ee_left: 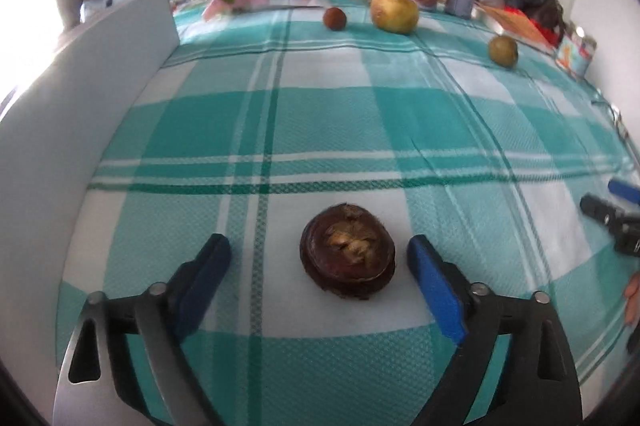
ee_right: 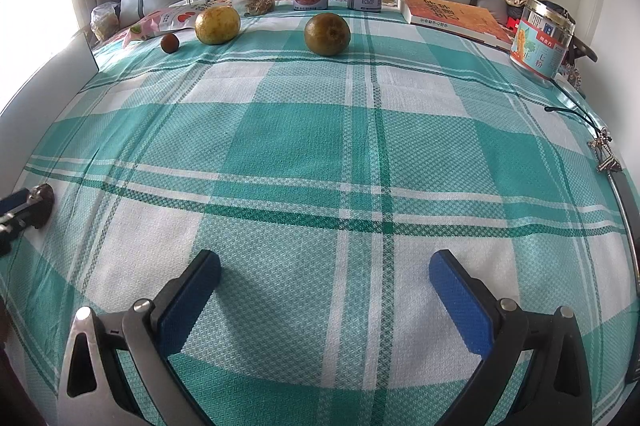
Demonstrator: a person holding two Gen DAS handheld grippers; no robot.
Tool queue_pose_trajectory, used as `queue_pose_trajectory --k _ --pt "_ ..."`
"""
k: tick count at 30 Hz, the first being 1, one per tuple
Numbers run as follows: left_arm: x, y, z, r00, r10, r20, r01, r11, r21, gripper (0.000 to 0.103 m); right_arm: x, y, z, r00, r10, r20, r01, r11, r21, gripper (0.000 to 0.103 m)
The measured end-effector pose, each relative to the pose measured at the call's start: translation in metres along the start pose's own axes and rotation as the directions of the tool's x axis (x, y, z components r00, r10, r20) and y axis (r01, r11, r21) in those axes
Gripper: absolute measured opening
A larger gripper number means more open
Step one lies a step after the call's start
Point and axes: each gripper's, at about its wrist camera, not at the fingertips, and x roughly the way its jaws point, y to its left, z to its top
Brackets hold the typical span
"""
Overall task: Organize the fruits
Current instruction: 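Move the left tool to the dark brown round fruit and close on it, then grasp the brown round fruit with the right tool while the left tool holds the dark fruit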
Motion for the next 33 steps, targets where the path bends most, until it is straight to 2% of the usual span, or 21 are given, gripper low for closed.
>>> queue_pose_trajectory --k 19,24,26,28,33 --pt "0.0 0.003 -0.003 1.0 -0.002 -0.004 0.002 1.0 -0.01 0.097 0.0 0.001 0.0 1.0 -0.002 -0.003 0.002 1.0 -0.001 0.103" --pt "0.0 0.003 -0.004 1.0 -0.001 -0.003 0.001 1.0 -0.01 0.098 0.001 -0.001 0.002 1.0 0.022 -0.02 -0.022 1.0 -0.004 0.103" --pt "0.0 0.003 -0.003 1.0 -0.002 -0.003 0.002 1.0 -0.01 0.098 0.005 -0.006 0.013 0.997 0.06 -0.037 -0.061 0.998 -0.016 0.102" --pt "0.0 0.003 -0.003 1.0 -0.002 -0.003 0.002 1.0 -0.01 0.098 0.009 -0.015 0.034 0.996 0.092 0.0 -0.092 0.996 0.009 0.102" --pt "0.0 0.003 -0.003 1.0 -0.003 -0.003 0.003 1.0 -0.01 0.098 0.038 -0.018 0.106 0.995 0.075 0.058 -0.077 0.997 0.027 0.102"
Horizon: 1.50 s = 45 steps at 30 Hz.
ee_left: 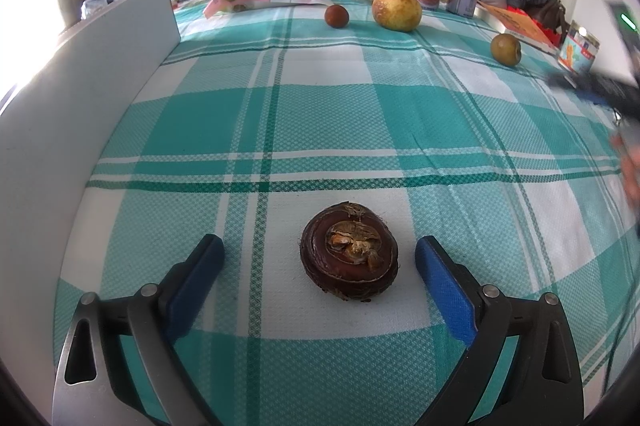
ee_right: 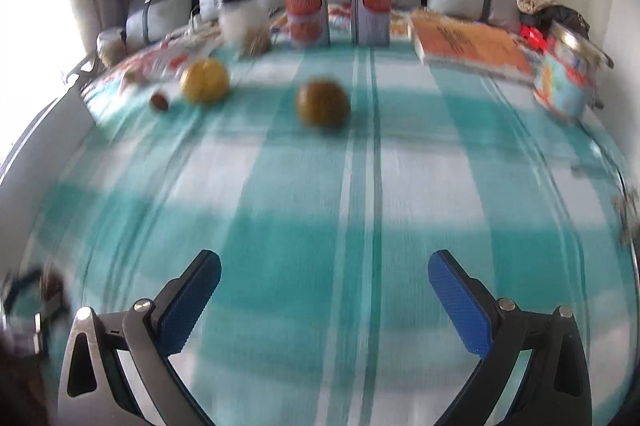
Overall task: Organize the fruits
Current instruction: 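Grasp the brown round fruit with the right tool while the left tool holds the dark fruit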
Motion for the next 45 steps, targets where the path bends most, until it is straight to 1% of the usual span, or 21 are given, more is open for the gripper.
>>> queue_pose_trajectory --k 1,2,3,6,7,9,10,11,13,15,18,20,24,25,28,30,32,34,38,43,45 --pt "0.0 0.0 0.0 1.0 0.0 0.0 0.0 1.0 0.0 0.098 0.011 0.001 0.013 1.0 -0.01 -0.005 0.01 1.0 0.002 0.099" --pt "0.0 0.0 0.0 1.0 0.0 0.0 0.0 1.0 0.0 0.098 0.02 0.001 0.026 1.0 -0.017 -0.011 0.017 1.0 0.01 0.094" --pt "0.0 0.0 0.0 1.0 0.001 0.0 -0.001 1.0 0.0 0.098 0.033 0.001 0.04 1.0 -0.017 -0.02 0.018 0.999 0.031 0.092" --pt "0.0 0.0 0.0 1.0 0.001 0.0 -0.001 1.0 0.0 0.098 0.061 0.0 0.065 0.998 -0.034 -0.053 0.038 0.996 0.082 0.091" --pt "0.0 0.0 0.0 1.0 0.0 0.0 0.0 1.0 0.0 0.098 0.069 -0.001 0.072 0.997 -0.037 -0.066 0.043 0.994 0.099 0.088" --pt "0.0 0.0 0.0 1.0 0.0 0.0 0.0 1.0 0.0 0.098 0.081 -0.003 0.079 0.996 -0.005 -0.087 0.017 0.991 0.129 0.072" --pt "0.0 0.0 0.0 1.0 0.0 0.0 0.0 1.0 0.0 0.098 0.085 -0.004 0.08 0.995 0.012 -0.103 0.002 0.991 0.135 0.053" --pt "0.0 0.0 0.0 1.0 0.001 0.0 -0.001 1.0 0.0 0.098 0.087 -0.005 0.079 0.992 0.018 -0.123 0.0 0.99 0.14 0.049" --pt "0.0 0.0 0.0 1.0 0.001 0.0 -0.001 1.0 0.0 0.098 0.078 -0.005 0.074 0.996 0.027 -0.085 -0.014 0.989 0.146 0.049" --pt "0.0 0.0 0.0 1.0 0.001 0.0 -0.001 1.0 0.0 0.098 0.06 -0.001 0.062 0.998 0.046 -0.037 -0.041 0.992 0.122 0.049" --pt "0.0 0.0 0.0 1.0 0.001 0.0 -0.001 1.0 0.0 0.098 0.03 0.009 0.039 0.995 0.096 -0.012 -0.094 0.991 0.09 0.049" --pt "0.0 0.0 0.0 1.0 0.001 0.0 -0.001 1.0 0.0 0.098 0.006 0.019 0.017 0.991 0.133 -0.004 -0.132 0.989 0.068 0.049" --pt "0.0 0.0 0.0 1.0 0.001 0.0 -0.001 1.0 0.001 0.098 -0.038 0.046 -0.041 0.981 0.192 -0.015 -0.192 0.981 0.007 0.049" --pt "0.0 0.0 0.0 1.0 0.001 0.0 -0.001 1.0 0.0 0.098 -0.046 0.052 -0.057 0.98 0.198 -0.022 -0.199 0.98 -0.01 0.049" --pt "0.0 0.0 0.0 1.0 0.001 0.0 -0.001 1.0 0.0 0.098 -0.06 0.066 -0.098 0.982 0.184 -0.034 -0.185 0.982 -0.044 0.049" --pt "0.0 0.0 0.0 1.0 0.001 0.001 -0.001 1.0 0.0 0.098 -0.063 0.073 -0.12 0.988 0.149 -0.043 -0.152 0.987 -0.061 0.049" --pt "0.0 0.0 0.0 1.0 0.001 0.0 -0.001 1.0 0.0 0.098 -0.072 0.074 -0.132 0.992 0.125 -0.017 -0.126 0.99 -0.069 0.049" --pt "0.0 0.0 0.0 1.0 0.001 0.001 -0.001 1.0 0.0 0.098 -0.077 0.074 -0.137 0.994 0.111 -0.019 -0.112 0.992 -0.058 0.049" --pt "0.0 0.0 0.0 1.0 0.001 0.001 -0.001 1.0 0.0 0.098 -0.085 0.067 -0.149 0.992 0.119 -0.029 -0.12 0.993 -0.019 0.049" --pt "0.0 0.0 0.0 1.0 0.001 0.001 -0.001 1.0 0.0 0.098 -0.093 0.066 -0.159 0.992 0.121 -0.036 -0.121 0.992 -0.023 0.049" --pt "0.0 0.0 0.0 1.0 0.001 0.001 -0.001 1.0 0.0 0.098 -0.096 0.062 -0.161 0.99 0.132 -0.041 -0.132 0.991 -0.003 0.049"
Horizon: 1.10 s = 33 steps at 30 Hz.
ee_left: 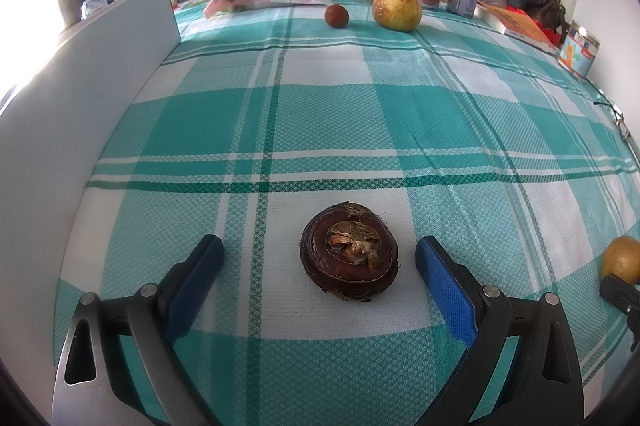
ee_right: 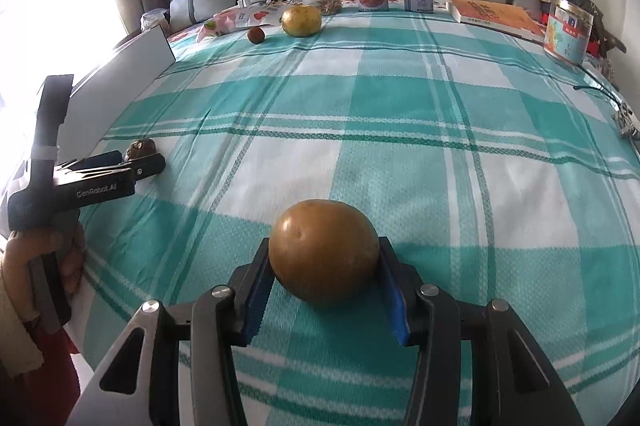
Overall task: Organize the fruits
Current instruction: 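Grasp the brown round fruit with the right tool while the left tool holds the dark fruit, then carry both fruits over the white box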
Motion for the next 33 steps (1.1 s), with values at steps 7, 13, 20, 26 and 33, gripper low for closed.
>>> queue_pose_trajectory --k 7,13,20,26,33 --pt "-0.001 0.002 0.0 1.0 -0.022 -0.002 0.022 1.0 -0.004 0.098 -0.01 -0.021 -0.006 0.994 0.107 -0.009 -0.106 0.988 0.113 0.063" --pt "-0.015 0.017 -0.006 0.982 -0.177 -0.072 0.183 0.98 0.077 0.098 -0.025 -0.029 -0.017 0.997 0.079 -0.009 -0.078 0.988 0.135 0.086" --pt "-0.026 0.02 0.004 0.967 -0.247 -0.063 0.249 0.968 0.034 0.096 -0.023 -0.036 -0.016 0.997 0.073 0.003 -0.072 0.983 0.166 0.086" --pt "-0.008 -0.012 0.011 0.985 -0.143 -0.094 0.157 0.975 0.157 0.049 -0.027 -0.023 0.001 0.997 0.071 -0.007 -0.07 0.993 0.095 0.086" --pt "-0.026 -0.001 0.002 0.98 -0.173 -0.1 0.183 0.978 0.103 0.043 -0.006 -0.006 0.029 0.995 0.009 -0.104 -0.014 0.999 -0.044 0.085"
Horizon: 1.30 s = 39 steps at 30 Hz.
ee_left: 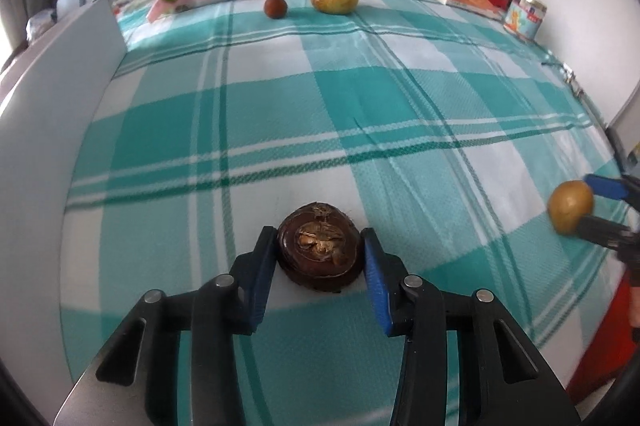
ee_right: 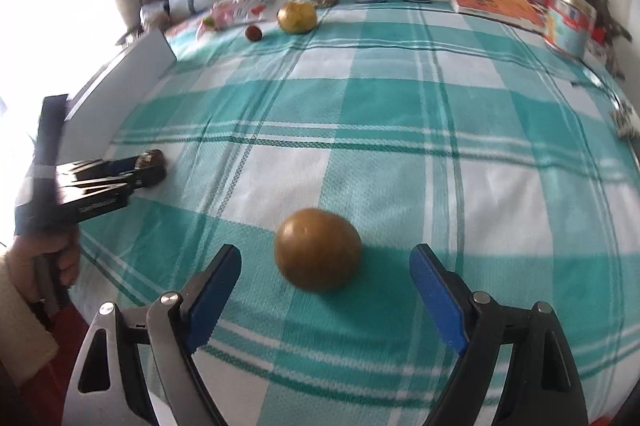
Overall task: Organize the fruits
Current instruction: 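Carry both fruits over the white box, then open both tools to drop the fruits into the white box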
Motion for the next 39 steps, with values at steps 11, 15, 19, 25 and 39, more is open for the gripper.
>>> queue_pose_trajectory --k 11,15,19,25,39 --pt "-0.164 0.085 -0.002 0.962 -0.188 0.198 0.237 0.935 -0.264 0.043 -0.008 0.074 0.055 0.974 0.218 -0.062 -0.219 0.975 -0.02 0.049" --pt "-0.205 0.16 0.001 0.974 -0.048 0.223 0.132 0.917 -0.376 0.043 -0.022 0.174 0.099 0.917 0.393 -0.064 -0.398 0.908 -0.129 0.049" --pt "-0.186 0.233 -0.014 0.991 0.091 0.101 -0.029 0.866 -0.499 0.043 -0.02 0.283 0.131 0.837 0.533 -0.121 -0.547 0.81 -0.212 0.049" --pt "-0.146 0.282 -0.051 0.986 0.151 -0.075 -0.167 0.804 -0.571 0.043 0.012 0.411 0.124 0.826 0.485 -0.287 -0.564 0.718 -0.408 0.049" --pt "-0.19 0.26 -0.05 0.961 0.274 0.049 -0.202 0.807 -0.555 0.078 0.0 0.407 0.124 0.901 0.399 -0.17 -0.424 0.728 -0.538 0.086"
